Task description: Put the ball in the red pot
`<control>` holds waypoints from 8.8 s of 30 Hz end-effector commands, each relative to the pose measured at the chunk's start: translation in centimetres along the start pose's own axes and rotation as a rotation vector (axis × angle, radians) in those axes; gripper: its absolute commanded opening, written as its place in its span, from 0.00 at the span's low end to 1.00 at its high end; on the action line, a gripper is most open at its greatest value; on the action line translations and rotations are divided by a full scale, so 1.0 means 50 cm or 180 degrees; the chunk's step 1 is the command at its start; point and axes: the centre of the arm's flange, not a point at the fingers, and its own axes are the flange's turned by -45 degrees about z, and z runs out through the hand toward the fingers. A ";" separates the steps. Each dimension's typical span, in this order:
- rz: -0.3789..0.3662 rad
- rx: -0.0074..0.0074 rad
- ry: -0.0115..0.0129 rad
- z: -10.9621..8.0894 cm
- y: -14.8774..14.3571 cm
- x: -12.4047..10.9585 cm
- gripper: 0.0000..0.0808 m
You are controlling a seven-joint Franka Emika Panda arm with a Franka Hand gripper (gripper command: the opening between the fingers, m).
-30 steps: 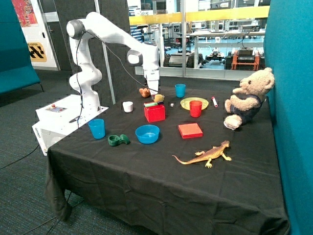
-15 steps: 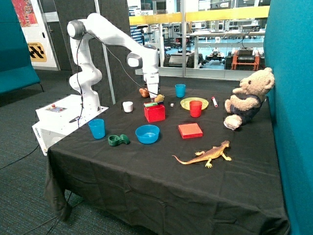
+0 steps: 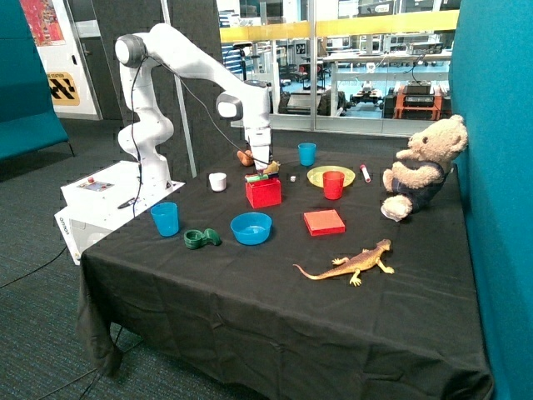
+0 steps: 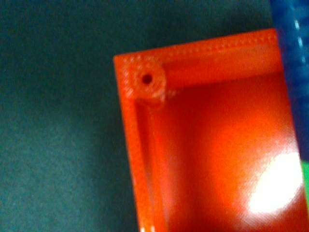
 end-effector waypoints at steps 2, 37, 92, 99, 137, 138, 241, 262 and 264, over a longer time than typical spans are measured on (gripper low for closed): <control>0.0027 0.00010 -0.00117 0.006 0.009 0.018 0.64; 0.0059 0.00009 -0.00117 0.040 0.015 0.028 0.50; -0.0017 0.00011 -0.00117 -0.139 0.027 0.098 0.00; 0.0124 0.00008 -0.00117 -0.154 0.054 0.102 0.00; 0.0471 0.00002 -0.00118 -0.166 0.080 -0.228 0.00; 0.0483 0.00001 -0.00118 -0.164 0.079 -0.235 0.00; 0.1258 -0.00013 -0.00118 0.173 0.085 -0.298 0.97; 0.1135 -0.00011 -0.00118 0.148 0.073 -0.293 1.00; 0.1111 -0.00010 -0.00118 0.138 0.074 -0.291 1.00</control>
